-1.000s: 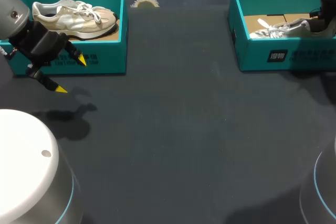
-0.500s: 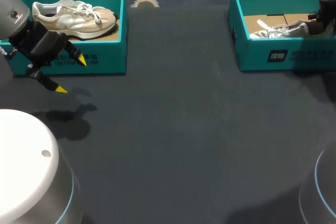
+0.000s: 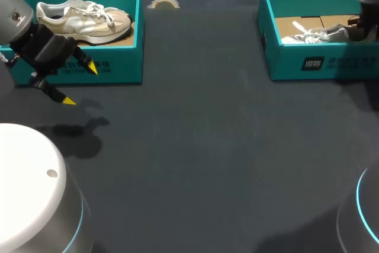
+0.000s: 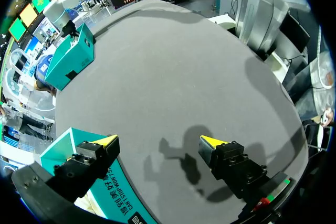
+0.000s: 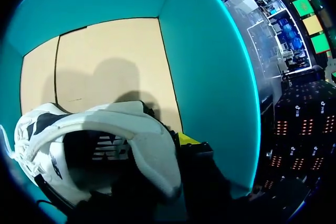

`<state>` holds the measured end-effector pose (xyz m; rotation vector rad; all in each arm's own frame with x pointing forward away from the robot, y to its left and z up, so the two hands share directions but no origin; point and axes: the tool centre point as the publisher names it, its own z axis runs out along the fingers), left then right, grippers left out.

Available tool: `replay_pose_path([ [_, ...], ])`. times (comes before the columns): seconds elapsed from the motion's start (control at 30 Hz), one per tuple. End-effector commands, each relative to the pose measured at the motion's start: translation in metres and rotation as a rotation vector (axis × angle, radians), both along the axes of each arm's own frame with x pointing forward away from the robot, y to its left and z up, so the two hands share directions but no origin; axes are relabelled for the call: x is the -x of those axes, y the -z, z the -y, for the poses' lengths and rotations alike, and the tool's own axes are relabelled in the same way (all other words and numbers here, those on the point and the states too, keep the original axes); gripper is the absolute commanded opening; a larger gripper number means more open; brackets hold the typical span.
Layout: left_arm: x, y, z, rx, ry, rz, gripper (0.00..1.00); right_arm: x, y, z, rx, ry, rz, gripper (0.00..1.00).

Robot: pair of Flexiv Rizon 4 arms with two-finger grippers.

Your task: Take the shoe out of the shoebox, open the shoe tongue, remove and reinsert the insole, then place the shoe into the shoebox

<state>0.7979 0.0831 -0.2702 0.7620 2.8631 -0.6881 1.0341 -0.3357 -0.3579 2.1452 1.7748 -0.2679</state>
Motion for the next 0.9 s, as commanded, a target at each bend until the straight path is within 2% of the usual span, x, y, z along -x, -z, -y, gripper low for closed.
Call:
replay_pose_path([
  [0.03, 0.001, 0.0, 0.0, -0.002, 0.0, 0.002, 1.0, -0.001, 0.003, -0.002, -0.02, -0.014, -0.003, 0.0],
  [0.17, 0.001, 0.0, 0.0, -0.002, 0.0, 0.002, 1.0, 0.0, 0.006, -0.002, -0.034, -0.025, -0.015, 0.0],
  [0.27, 0.001, 0.0, 0.0, -0.002, 0.0, 0.002, 1.0, 0.001, 0.009, -0.002, -0.042, -0.028, -0.023, 0.09],
  [0.3, 0.001, 0.0, 0.0, -0.002, 0.0, 0.002, 1.0, 0.001, 0.009, -0.002, -0.043, -0.029, -0.025, 0.15],
  [0.9, 0.001, 0.0, 0.0, -0.002, 0.0, 0.002, 1.0, 0.006, -0.001, -0.008, -0.026, -0.039, -0.016, 0.49],
])
